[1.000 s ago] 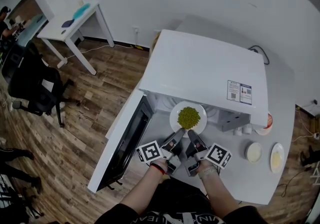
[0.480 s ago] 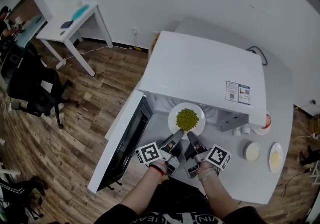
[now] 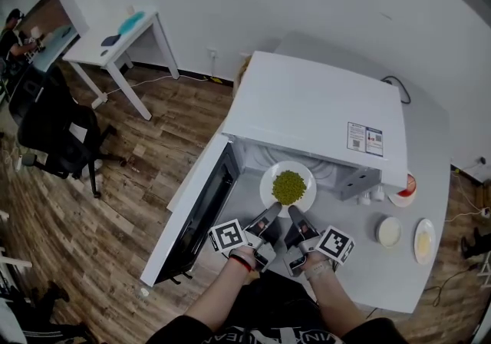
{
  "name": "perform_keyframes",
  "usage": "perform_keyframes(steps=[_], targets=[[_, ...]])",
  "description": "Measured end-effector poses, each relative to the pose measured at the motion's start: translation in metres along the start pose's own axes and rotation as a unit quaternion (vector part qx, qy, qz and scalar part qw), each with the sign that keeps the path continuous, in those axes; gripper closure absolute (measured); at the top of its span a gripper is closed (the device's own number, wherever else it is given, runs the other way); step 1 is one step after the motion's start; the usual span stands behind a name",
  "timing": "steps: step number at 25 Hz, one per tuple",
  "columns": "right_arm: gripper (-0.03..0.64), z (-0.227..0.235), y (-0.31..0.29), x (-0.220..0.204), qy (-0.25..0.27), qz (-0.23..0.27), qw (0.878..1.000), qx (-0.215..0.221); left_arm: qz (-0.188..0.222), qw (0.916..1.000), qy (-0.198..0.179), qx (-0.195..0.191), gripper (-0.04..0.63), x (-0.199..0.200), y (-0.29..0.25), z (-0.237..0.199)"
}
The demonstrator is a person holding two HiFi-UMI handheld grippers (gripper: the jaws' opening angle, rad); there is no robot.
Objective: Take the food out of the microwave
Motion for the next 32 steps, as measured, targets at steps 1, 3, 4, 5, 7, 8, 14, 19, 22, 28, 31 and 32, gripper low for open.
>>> perform_keyframes(steps=[1, 3, 4, 5, 7, 8, 14, 19, 22, 28, 31, 32], targets=[[0.569, -0.001, 0.002, -0.002, -0.002, 0.001, 1.000, 0.002, 0.000, 1.0000, 0.000, -0.002, 0.552, -0.001, 0.002, 0.001], [0.569, -0.003, 0.006, -0.006, -0.006, 0.003, 1.000, 0.005, 0.002, 1.0000, 0.003, -0.005, 0.552, -0.004, 0.008, 0.003], [0.569, -0.005, 0.008, -0.008, -0.004, 0.002, 1.000, 0.008, 0.004, 1.0000, 0.005, -0.006, 0.552, -0.006, 0.011, 0.004], [0.569, -0.006, 0.010, -0.010, -0.001, 0.002, 1.000, 0.012, 0.004, 1.0000, 0.005, -0.006, 0.552, -0.008, 0.015, 0.004], [0.569, -0.008, 0.016, -0.015, 0.003, 0.003, 1.000, 0.015, 0.002, 1.0000, 0.003, -0.004, 0.552, -0.013, 0.023, 0.006], [0.569, -0.008, 0.019, -0.018, 0.000, 0.004, 1.000, 0.016, -0.001, 1.0000, -0.003, 0.001, 0.552, -0.015, 0.027, 0.006], [0.569, -0.011, 0.039, -0.039, -0.004, 0.006, 1.000, 0.008, -0.013, 0.9983, -0.046, 0.032, 0.554, -0.028, 0.054, 0.005], [0.569, -0.014, 0.056, -0.056, -0.024, 0.011, 1.000, -0.005, -0.009, 0.9993, -0.030, 0.022, 0.552, -0.044, 0.069, 0.009], [0.571, -0.014, 0.064, -0.063, -0.039, 0.019, 0.999, -0.016, -0.002, 0.9999, -0.009, 0.006, 0.552, -0.053, 0.072, 0.014], [0.571, -0.012, 0.076, -0.069, -0.054, 0.023, 0.998, -0.023, -0.014, 0.9997, -0.019, 0.010, 0.552, -0.063, 0.077, 0.013], [0.571, -0.014, 0.079, -0.069, -0.059, 0.020, 0.998, -0.024, -0.021, 0.9984, -0.035, 0.039, 0.552, -0.063, 0.082, 0.011], [0.571, -0.016, 0.079, -0.069, -0.059, 0.018, 0.998, -0.023, -0.022, 0.9978, -0.041, 0.047, 0.552, -0.062, 0.083, 0.012]])
Point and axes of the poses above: the fingertips, and each gripper's own axes: y backward along the fingers, z to its right, x out of its top, the point moved 4 cm from there along y, backward along the fingers, and after that the axes turned 1 degree about y, right-handed, at the moved point
